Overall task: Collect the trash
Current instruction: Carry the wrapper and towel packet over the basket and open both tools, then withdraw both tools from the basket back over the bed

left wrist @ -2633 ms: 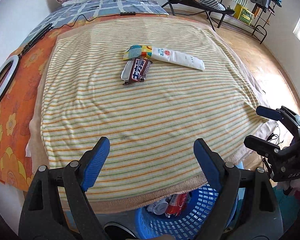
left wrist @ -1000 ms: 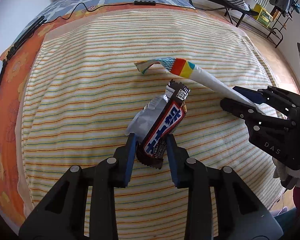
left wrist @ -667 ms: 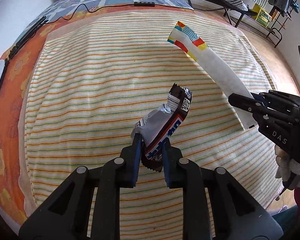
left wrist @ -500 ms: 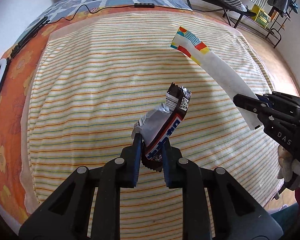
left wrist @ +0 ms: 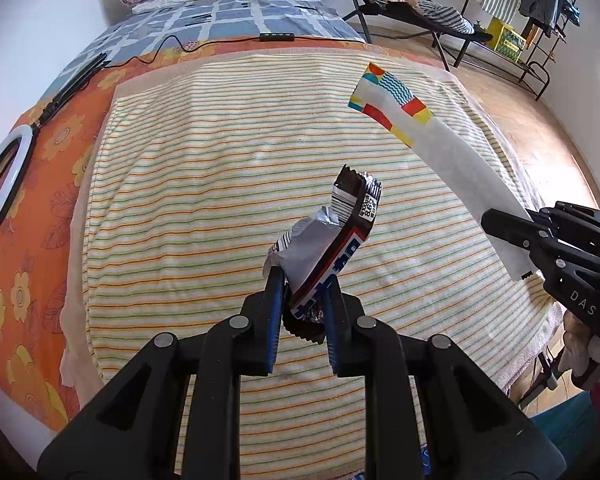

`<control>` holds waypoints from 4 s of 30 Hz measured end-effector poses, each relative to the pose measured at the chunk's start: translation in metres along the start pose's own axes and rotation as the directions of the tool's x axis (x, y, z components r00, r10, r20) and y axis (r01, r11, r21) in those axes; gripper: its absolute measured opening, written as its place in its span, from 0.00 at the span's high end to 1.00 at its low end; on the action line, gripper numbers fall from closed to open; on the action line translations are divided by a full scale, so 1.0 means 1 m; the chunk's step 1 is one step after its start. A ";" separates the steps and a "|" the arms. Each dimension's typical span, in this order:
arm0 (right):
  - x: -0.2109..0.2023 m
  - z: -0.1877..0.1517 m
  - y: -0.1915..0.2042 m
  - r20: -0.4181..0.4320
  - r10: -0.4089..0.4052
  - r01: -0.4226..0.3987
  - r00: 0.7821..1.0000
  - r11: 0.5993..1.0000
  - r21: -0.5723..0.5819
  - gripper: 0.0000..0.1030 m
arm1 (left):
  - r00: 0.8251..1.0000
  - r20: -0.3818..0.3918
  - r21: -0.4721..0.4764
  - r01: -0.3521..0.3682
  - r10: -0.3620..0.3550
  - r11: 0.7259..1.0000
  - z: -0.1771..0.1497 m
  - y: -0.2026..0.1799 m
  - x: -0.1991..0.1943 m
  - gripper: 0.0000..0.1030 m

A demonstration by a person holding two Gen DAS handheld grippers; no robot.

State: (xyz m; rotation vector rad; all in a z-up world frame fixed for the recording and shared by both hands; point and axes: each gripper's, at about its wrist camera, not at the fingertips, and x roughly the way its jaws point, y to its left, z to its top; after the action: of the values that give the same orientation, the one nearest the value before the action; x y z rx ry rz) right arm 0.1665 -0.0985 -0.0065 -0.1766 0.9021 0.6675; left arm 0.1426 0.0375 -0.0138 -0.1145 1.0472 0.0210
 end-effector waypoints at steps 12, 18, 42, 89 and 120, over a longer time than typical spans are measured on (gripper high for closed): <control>-0.047 -0.055 0.017 0.003 0.015 -0.015 1.000 0.999 0.042 0.93 | 1.000 0.017 0.044 0.021 -0.021 0.999 -0.054 -0.027 -0.033 0.83; -0.068 -0.083 0.037 0.008 0.032 -0.032 0.999 0.999 0.021 0.93 | 0.999 0.011 0.050 0.037 -0.038 0.998 -0.086 -0.038 -0.045 0.83; -0.100 -0.174 0.088 -0.060 0.086 -0.089 0.994 0.995 -0.052 0.93 | 0.998 -0.045 0.049 0.037 -0.035 0.998 -0.192 -0.048 -0.062 0.83; -0.041 -0.234 0.091 -0.288 0.087 -0.096 0.954 0.995 -0.019 0.45 | 0.969 -0.244 0.075 0.050 -0.031 0.996 -0.241 -0.061 0.002 0.54; -0.043 -0.217 0.092 -0.258 -0.063 0.053 0.964 0.997 -0.048 0.11 | 0.982 -0.187 0.026 0.011 -0.005 1.000 -0.222 -0.052 -0.009 0.32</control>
State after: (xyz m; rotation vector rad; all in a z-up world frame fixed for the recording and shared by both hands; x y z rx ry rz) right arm -0.0523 -0.1354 -0.0957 -0.3315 1.1306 0.6172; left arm -0.0502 -0.0366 -0.1113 -0.0977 1.2344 -0.0113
